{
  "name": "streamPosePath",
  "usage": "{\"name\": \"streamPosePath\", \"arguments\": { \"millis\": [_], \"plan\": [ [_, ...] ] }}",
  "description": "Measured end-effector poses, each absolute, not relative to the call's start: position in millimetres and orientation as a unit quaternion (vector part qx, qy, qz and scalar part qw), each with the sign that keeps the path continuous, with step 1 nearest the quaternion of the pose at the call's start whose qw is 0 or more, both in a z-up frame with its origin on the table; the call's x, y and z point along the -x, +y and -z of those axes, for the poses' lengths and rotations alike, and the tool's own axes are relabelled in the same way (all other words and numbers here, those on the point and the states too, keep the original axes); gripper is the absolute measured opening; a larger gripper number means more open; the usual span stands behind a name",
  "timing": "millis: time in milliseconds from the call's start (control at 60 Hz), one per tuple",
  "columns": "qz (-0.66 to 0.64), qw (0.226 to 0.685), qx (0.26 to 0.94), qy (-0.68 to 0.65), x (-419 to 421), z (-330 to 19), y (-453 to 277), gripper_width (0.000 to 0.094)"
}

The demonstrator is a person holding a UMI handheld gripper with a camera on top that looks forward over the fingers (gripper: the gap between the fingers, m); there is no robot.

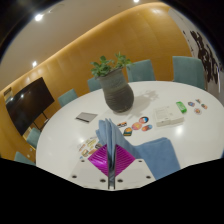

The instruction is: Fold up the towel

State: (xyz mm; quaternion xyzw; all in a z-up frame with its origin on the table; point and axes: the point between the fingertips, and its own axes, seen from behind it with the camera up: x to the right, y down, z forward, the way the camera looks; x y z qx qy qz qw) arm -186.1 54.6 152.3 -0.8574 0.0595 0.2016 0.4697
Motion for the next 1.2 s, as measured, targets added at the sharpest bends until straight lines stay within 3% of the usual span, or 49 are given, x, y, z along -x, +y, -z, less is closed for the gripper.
{"name": "streamPosePath", "arguments": {
  "millis": [100,150,233,267,317,517,667,900,1200],
  "plan": [
    [-0.147,0.469,0.867,0.080,127,-133,65,0.0083],
    [-0.116,0.455,0.878,0.088,96,-109,66,0.0179],
    [-0.047,0.417,0.902,0.105,40,-71,58,0.0517],
    [-0.024,0.406,0.907,0.110,19,-64,50,0.0749],
    [-0.004,0.408,0.906,0.113,7,-75,46,0.0871],
    [0.035,0.442,0.894,0.062,21,-146,-4,0.0858],
    [0.040,0.441,0.895,0.051,57,-183,-60,0.0870],
    [0.065,0.439,0.894,0.064,89,-216,-140,0.0870],
    [0.066,0.441,0.892,0.081,113,-226,-179,0.0865]
  ]
}}
